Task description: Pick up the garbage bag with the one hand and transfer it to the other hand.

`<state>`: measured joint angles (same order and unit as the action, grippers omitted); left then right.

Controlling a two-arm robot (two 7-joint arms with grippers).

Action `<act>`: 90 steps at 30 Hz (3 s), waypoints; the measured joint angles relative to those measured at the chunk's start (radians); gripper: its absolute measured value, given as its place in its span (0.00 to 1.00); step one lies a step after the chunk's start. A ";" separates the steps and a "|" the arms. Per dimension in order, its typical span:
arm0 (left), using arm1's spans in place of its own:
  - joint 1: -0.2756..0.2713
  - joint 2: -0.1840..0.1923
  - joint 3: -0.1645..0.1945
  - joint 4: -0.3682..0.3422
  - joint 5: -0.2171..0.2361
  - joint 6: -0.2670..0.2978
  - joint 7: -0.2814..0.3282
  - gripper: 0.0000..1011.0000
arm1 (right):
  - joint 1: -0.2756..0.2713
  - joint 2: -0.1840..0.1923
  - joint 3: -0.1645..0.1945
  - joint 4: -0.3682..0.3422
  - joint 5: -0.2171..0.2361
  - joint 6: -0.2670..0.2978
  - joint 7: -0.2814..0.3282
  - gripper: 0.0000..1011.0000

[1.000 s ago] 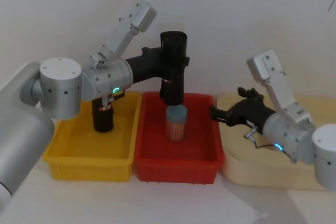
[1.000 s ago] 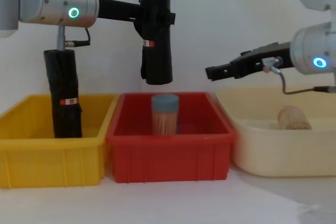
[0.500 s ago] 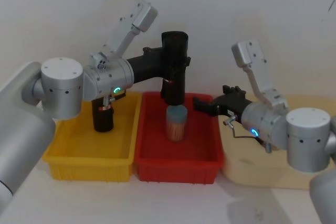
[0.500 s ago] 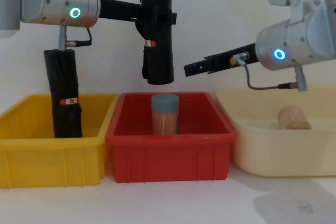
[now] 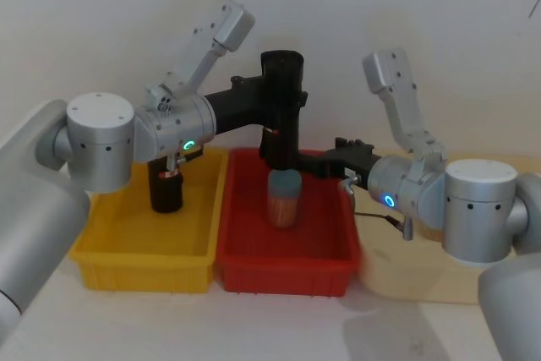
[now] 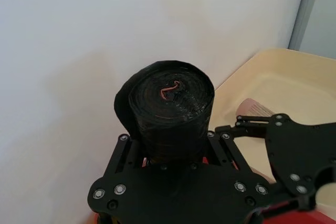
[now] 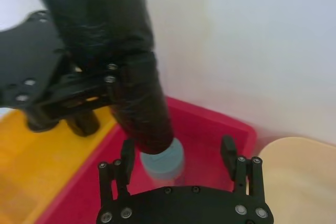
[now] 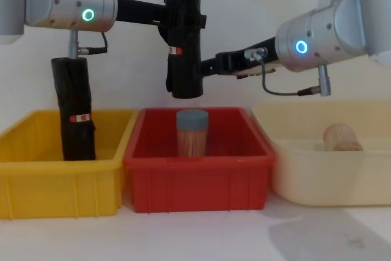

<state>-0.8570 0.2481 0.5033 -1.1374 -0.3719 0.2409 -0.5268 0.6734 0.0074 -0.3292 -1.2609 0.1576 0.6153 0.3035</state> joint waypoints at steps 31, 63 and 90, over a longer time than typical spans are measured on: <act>0.000 0.000 0.000 0.001 0.000 0.000 0.000 0.44 | -0.027 -0.010 -0.034 -0.068 0.053 0.031 0.044 0.99; 0.000 0.000 0.000 0.000 0.000 0.000 0.000 0.44 | 0.106 -0.109 -0.035 0.208 0.060 -0.138 -0.024 0.99; 0.000 0.000 0.000 0.000 0.000 0.000 0.000 0.68 | 0.123 -0.120 -0.036 0.242 0.065 -0.165 -0.033 0.53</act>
<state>-0.8573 0.2479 0.5033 -1.1370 -0.3719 0.2410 -0.5267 0.7967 -0.1131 -0.3653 -1.0190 0.2229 0.4498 0.2701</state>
